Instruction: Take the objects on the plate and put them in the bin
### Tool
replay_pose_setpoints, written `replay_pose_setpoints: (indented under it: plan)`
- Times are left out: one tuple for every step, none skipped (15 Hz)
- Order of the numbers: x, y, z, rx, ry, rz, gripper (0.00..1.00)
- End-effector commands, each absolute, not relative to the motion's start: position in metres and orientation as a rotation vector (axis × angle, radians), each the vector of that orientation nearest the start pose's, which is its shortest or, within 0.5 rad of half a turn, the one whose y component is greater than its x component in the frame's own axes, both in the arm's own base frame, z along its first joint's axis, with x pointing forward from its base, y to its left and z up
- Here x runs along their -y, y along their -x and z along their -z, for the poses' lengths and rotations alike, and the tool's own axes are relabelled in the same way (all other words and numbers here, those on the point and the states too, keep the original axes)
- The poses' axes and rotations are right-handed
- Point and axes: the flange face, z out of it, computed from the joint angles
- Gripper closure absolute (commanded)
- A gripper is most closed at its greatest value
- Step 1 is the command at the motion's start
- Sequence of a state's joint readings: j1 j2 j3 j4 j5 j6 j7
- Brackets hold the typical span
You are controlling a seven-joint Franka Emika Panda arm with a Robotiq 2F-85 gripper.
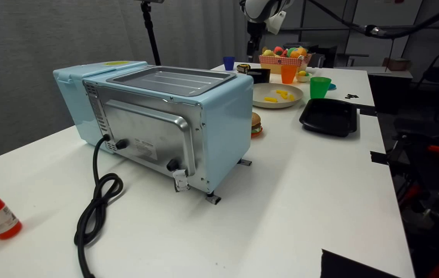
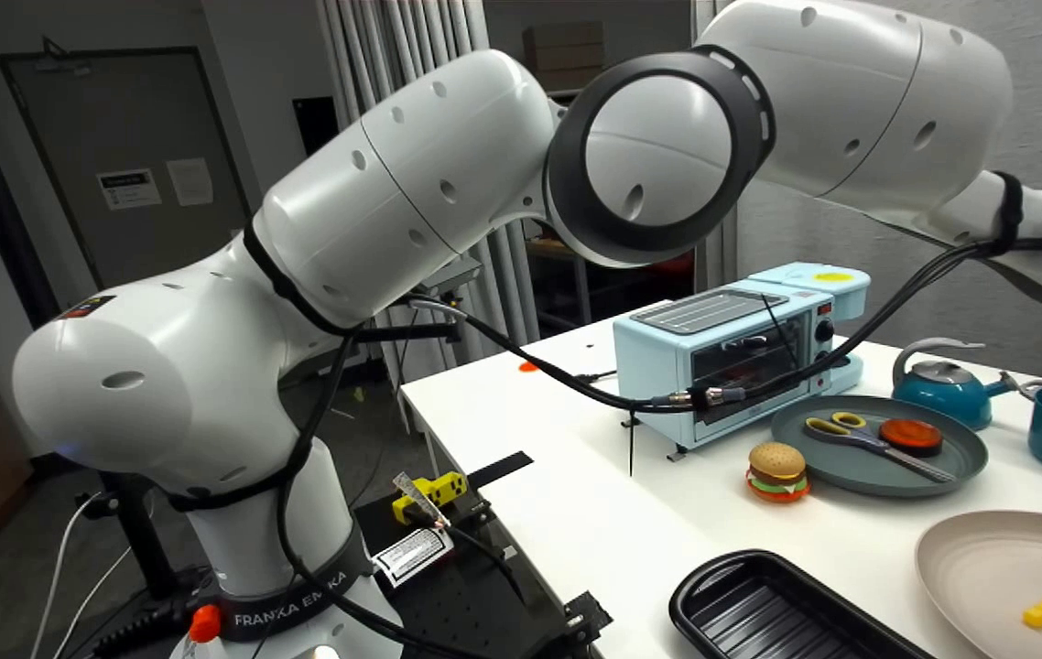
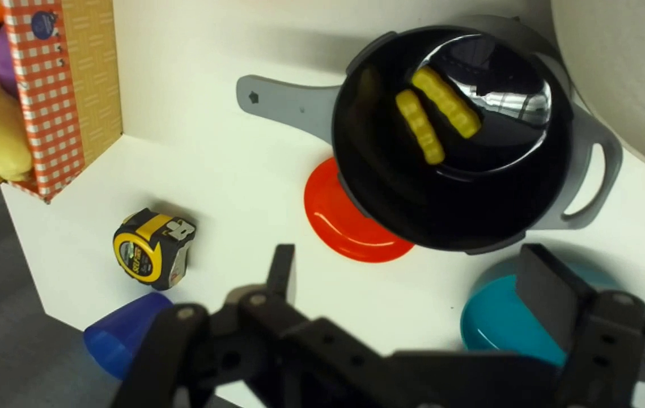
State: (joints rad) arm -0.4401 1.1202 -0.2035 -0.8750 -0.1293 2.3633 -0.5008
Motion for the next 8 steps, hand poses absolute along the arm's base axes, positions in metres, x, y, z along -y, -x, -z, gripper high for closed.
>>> replay_pose_setpoints:
  plan:
    - [0.424,-0.706,-0.273,0.157,3.527,0.352,0.00]
    - [0.421,-0.707,-0.275,0.161,3.522,0.354,0.00]
    - [0.418,-0.707,-0.277,0.167,3.523,0.352,0.00]
    - [0.414,-0.706,-0.277,0.171,3.514,0.344,0.00]
    - [0.410,-0.705,-0.276,0.174,3.507,0.334,0.00]
    - [0.407,-0.703,-0.275,0.171,3.505,0.328,0.00]
    - [0.402,-0.700,-0.271,0.163,3.494,0.297,0.00]
    - [0.398,-0.695,-0.268,0.150,3.480,0.259,0.00]
